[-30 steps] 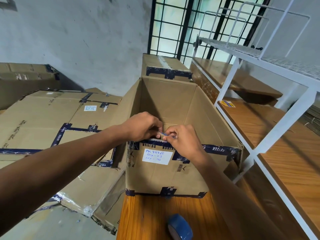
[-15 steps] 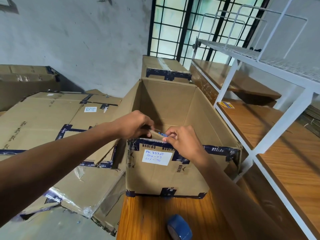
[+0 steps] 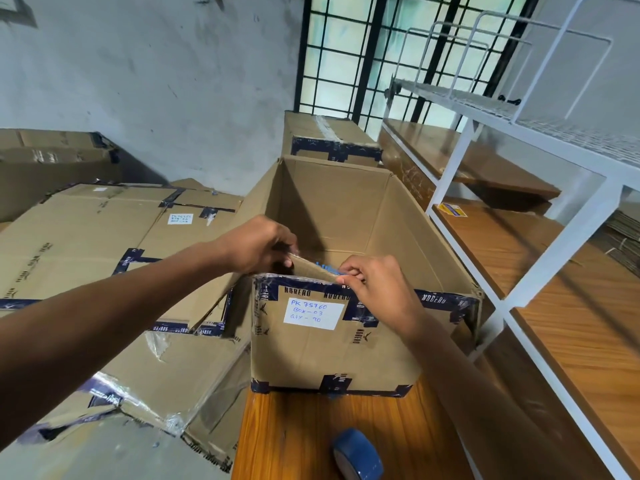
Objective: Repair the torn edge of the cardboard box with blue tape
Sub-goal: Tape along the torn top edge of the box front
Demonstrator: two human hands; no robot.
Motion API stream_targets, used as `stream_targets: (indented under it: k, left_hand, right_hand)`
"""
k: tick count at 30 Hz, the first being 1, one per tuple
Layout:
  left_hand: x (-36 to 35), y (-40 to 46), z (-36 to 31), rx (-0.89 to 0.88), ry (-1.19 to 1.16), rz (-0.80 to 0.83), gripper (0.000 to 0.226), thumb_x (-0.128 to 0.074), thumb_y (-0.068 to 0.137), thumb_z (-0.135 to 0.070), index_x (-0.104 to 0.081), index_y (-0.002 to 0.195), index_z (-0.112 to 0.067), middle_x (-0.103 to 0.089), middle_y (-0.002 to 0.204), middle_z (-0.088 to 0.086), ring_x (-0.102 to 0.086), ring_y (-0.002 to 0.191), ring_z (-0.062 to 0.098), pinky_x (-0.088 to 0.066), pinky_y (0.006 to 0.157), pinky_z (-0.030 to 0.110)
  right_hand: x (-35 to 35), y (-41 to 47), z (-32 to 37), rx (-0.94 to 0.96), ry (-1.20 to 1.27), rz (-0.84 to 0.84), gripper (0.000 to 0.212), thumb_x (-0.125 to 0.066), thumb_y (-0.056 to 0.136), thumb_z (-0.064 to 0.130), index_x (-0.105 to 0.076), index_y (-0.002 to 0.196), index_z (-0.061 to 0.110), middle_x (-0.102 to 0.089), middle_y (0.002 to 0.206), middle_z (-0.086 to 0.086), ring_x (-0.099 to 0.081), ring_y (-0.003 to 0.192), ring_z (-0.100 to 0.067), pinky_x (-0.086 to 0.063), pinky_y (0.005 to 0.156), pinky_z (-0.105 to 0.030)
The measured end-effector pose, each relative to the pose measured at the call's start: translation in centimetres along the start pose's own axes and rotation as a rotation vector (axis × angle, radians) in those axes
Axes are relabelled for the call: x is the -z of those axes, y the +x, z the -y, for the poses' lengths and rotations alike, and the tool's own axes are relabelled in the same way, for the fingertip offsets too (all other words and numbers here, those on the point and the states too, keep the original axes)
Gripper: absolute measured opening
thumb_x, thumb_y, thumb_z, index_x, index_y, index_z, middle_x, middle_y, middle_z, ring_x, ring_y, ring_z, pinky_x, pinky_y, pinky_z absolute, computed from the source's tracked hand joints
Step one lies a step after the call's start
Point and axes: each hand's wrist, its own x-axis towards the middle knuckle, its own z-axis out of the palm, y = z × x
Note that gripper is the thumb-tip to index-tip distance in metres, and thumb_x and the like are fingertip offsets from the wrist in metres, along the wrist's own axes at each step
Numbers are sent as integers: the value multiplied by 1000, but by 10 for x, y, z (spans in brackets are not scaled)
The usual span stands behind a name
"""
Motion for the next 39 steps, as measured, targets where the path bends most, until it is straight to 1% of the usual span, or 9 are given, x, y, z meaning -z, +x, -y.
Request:
stream_targets:
  k: [2,4,7,19,23,28,31,36,39]
  left_hand:
    - [-1,-3,0,-10,-6,-6,10,-82,92,-17,-82,102,-18,-79,100,-6,-74,91,7,-54,81,15]
    - [-1,-6,0,-12,-31,-9,14,-82,93,-18,-81,106,-19,-80,98,-10,-74,89,1,-52,77,9]
    - [0,-17,0,-22,-83,-8,14,-79,97,-17,-81,110,-21,-81,97,-12,-76,87,4,-57,75,16]
    - [-2,-49,-3,56,-122,-67,14,-78,97,-23,-83,108,-30,-78,98,-23,-71,89,-12,-45,73,1]
    - [-2,-54,-6,51,-109,-73,15,-79,97,-23,-84,111,-27,-80,103,-19,-71,91,-12,-47,76,1]
    - [-12,-62,-8,59,-16,-158,15,-75,100,-31,-84,111,-31,-77,92,-22,-66,79,-15,-43,64,4]
    - [-18,-69,-13,11,58,-218,14,-73,101,-31,-83,111,-31,-72,92,-23,-62,74,-14,-41,63,6]
    - [-30,-81,-16,-89,107,-304,28,-64,102,-32,-81,121,-21,-73,113,-7,-71,98,6,-61,83,26]
    - [-36,-85,-17,-130,181,-329,29,-66,100,-27,-81,122,-15,-75,114,1,-72,101,15,-56,85,23]
  right_hand:
    - [-4,-3,-3,63,-4,-59,9,-78,95,22,-81,101,16,-79,92,3,-70,81,-7,-59,76,-26]
    - [-5,-5,-7,87,41,-84,8,-80,94,18,-81,100,14,-79,91,2,-70,81,-6,-55,76,-15]
    - [-4,-8,-10,81,114,-81,8,-80,94,16,-83,101,15,-81,94,5,-72,85,-3,-46,78,-3]
    - [-8,-14,-10,38,320,-36,6,-77,95,14,-82,97,17,-78,91,13,-73,87,-6,-56,81,-18]
    - [-6,-14,-12,53,329,12,8,-77,95,14,-81,101,18,-78,94,12,-72,91,-4,-55,83,-17]
    - [-6,-14,-11,62,336,34,13,-86,88,21,-78,99,19,-77,96,12,-72,93,-4,-52,81,-12]
    - [-10,-15,-13,112,275,-2,7,-83,90,22,-77,93,20,-75,93,15,-69,90,-4,-47,79,-12]
    - [-17,-16,-19,174,254,-56,6,-81,92,21,-75,92,22,-69,109,11,-65,103,-7,-54,86,-25]
    - [-20,-16,-21,203,229,-81,6,-79,94,20,-74,90,21,-64,120,10,-61,113,-9,-52,90,-28]
